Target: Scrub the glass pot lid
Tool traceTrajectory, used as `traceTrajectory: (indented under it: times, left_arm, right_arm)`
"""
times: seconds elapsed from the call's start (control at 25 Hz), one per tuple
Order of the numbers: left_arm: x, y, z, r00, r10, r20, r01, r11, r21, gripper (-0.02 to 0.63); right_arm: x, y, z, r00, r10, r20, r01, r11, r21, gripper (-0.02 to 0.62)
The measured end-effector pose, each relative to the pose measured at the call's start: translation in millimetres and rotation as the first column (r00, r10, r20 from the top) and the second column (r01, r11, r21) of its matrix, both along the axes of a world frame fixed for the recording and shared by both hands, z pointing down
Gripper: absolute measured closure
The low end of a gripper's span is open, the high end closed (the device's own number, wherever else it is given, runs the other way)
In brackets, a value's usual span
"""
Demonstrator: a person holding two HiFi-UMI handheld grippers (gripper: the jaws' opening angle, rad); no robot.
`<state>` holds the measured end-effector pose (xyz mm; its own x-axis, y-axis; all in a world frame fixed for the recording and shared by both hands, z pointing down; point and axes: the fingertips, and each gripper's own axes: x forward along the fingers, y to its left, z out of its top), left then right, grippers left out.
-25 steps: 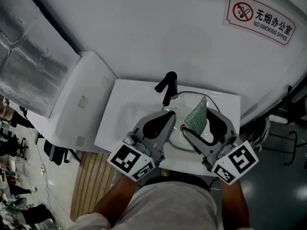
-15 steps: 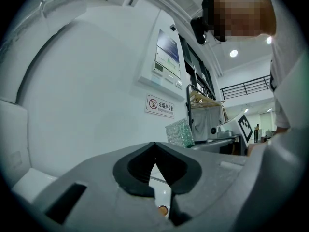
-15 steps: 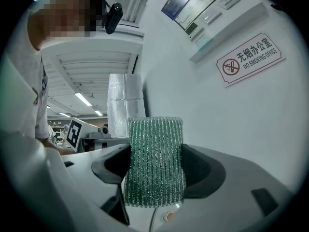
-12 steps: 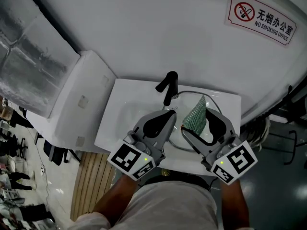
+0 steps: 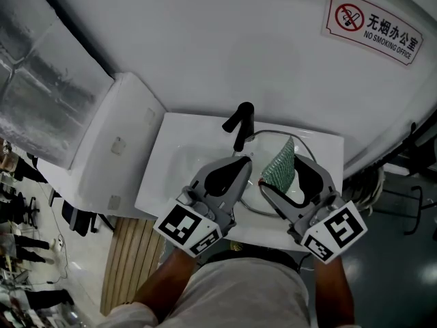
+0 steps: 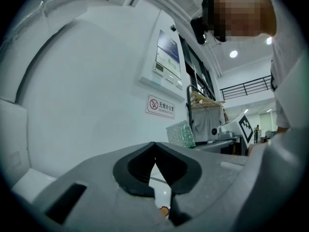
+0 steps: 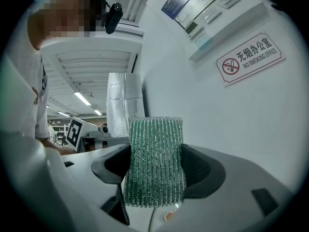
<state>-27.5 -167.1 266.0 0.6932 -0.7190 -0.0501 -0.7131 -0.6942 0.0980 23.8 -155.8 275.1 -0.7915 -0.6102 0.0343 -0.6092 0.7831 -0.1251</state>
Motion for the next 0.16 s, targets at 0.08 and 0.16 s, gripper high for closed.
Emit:
traceTrajectory:
  times: [0.08,0.16]
  left_arm:
    - [-0.7,-0.4,0.0,1.000,-0.001,-0.002,0.001,1.000,0.000,0.591]
    - [-1.3,-0.8,0.1,1.000,-0.002,-0.004,0.002,1.000,0.000,0.591]
  right_arm:
    - [0.2,-0.5,0.2,1.000,0.002,0.001,-0.002,1.000,-0.002,0.268]
    - [0.3,-1.0,0.3,1.000,0.003,0.003,-0.003,1.000,-0.003,0.268]
